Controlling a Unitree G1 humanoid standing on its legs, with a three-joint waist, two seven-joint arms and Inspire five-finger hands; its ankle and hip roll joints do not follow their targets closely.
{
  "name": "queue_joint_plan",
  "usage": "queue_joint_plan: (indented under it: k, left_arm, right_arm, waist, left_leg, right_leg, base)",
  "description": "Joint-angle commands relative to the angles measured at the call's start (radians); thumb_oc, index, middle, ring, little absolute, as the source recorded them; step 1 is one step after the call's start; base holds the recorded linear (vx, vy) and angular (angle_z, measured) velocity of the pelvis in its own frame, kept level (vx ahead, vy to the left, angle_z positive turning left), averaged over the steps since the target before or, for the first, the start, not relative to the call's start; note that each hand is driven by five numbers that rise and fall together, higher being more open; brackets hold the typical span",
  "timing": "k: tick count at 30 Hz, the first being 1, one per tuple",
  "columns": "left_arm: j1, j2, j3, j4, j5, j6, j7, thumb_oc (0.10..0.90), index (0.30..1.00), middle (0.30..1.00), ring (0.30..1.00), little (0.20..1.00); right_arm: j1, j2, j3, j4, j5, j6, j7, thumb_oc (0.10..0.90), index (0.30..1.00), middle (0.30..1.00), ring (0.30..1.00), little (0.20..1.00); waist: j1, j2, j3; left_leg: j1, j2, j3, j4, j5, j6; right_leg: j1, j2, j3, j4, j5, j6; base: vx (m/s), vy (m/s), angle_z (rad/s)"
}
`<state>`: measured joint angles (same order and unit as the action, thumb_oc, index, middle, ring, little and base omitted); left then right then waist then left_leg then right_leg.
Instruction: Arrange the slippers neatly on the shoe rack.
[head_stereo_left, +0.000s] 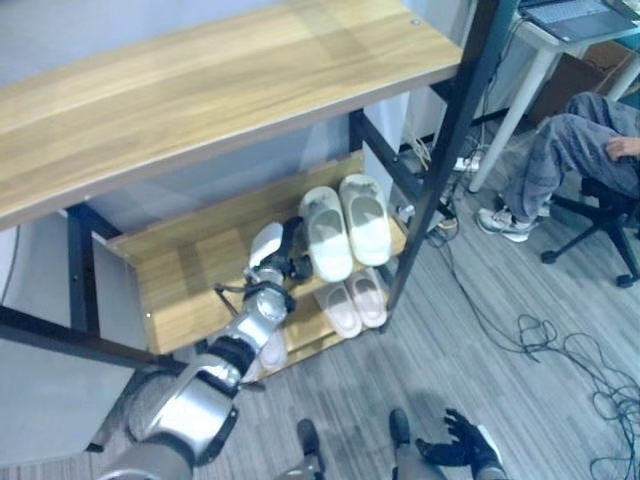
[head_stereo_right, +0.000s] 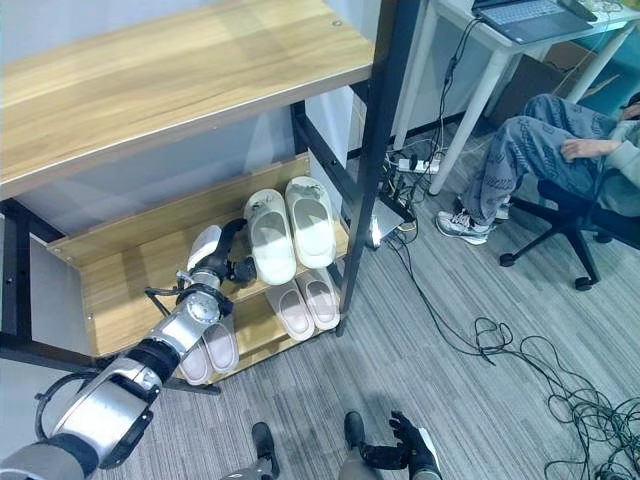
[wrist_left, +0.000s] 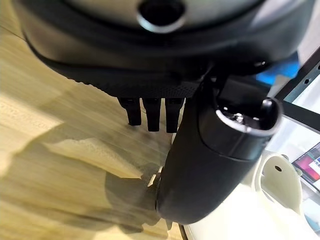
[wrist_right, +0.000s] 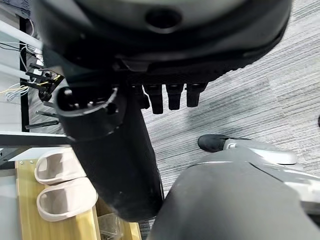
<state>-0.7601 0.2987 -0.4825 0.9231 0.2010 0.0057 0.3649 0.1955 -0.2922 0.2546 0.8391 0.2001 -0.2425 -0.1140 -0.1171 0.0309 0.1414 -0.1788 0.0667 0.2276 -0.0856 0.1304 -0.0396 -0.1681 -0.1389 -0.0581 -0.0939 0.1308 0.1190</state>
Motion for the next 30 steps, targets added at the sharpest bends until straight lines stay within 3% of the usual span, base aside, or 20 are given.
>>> queue_joint_plan:
  k: [1, 9, 11, 18, 30]
  left_arm:
    - [-0.234, -0.105, -0.008, 0.096, 0.028, -0.057, -0.01, 0.8, 0.9, 0.9, 0.9, 0.9]
    - [-0.136, -0.046, 0.037, -0.016, 0.032, -0.048, -0.006, 0.8, 0.9, 0.9, 0.9, 0.9]
    - [-0.057, 0.002, 0.072, -0.128, 0.048, -0.051, -0.011, 0.8, 0.9, 0.9, 0.9, 0.9]
    - [0.072, 0.116, 0.14, -0.295, 0.125, -0.05, -0.015, 0.8, 0.9, 0.9, 0.9, 0.9]
    - [0.249, 0.198, 0.241, -0.474, 0.167, -0.079, -0.029, 0.8, 0.9, 0.9, 0.9, 0.9]
  right_arm:
    - [0.017, -0.072, 0.034, -0.02, 0.007, -0.028, 0.003, 0.8, 0.9, 0.9, 0.9, 0.9]
    - [0.029, -0.05, 0.014, -0.025, 0.02, -0.027, 0.005, 0.8, 0.9, 0.9, 0.9, 0.9]
    - [0.034, -0.037, 0.001, -0.034, 0.019, -0.023, 0.011, 0.8, 0.9, 0.9, 0.9, 0.9]
    - [0.023, -0.005, -0.009, -0.002, 0.013, -0.01, 0.018, 0.8, 0.9, 0.9, 0.9, 0.9]
    - [0.01, 0.031, -0.018, 0.069, 0.01, 0.007, 0.03, 0.8, 0.9, 0.9, 0.9, 0.9]
  waist:
    - [-0.057, 0.049, 0.017]
    - [-0.036, 0.034, -0.001]
    - [-0.022, 0.028, -0.007]
    - [0.002, 0.013, -0.025]
    - [0.03, 0.0, -0.07]
  left_leg:
    - [0.062, 0.061, -0.046, -0.002, -0.073, -0.057]
    - [0.078, 0.062, -0.059, -0.002, -0.076, -0.058]
    - [0.087, 0.059, -0.065, -0.002, -0.079, -0.058]
    - [0.106, 0.057, -0.077, -0.002, -0.084, -0.059]
    - [0.139, 0.043, -0.094, -0.002, -0.097, -0.055]
  right_leg:
    - [0.006, 0.058, -0.009, 0.049, -0.135, 0.019]
    - [0.037, 0.058, -0.031, 0.05, -0.147, 0.016]
    - [0.052, 0.058, -0.04, 0.049, -0.151, 0.014]
    - [0.081, 0.058, -0.056, 0.046, -0.157, 0.013]
    - [0.123, 0.052, -0.074, 0.045, -0.155, 0.014]
  base:
    - [0.0, 0.0, 0.0]
    - [0.0, -0.002, 0.02]
    - [0.0, 0.0, 0.0]
    - [0.0, 0.001, 0.01]
    - [0.0, 0.004, 0.01]
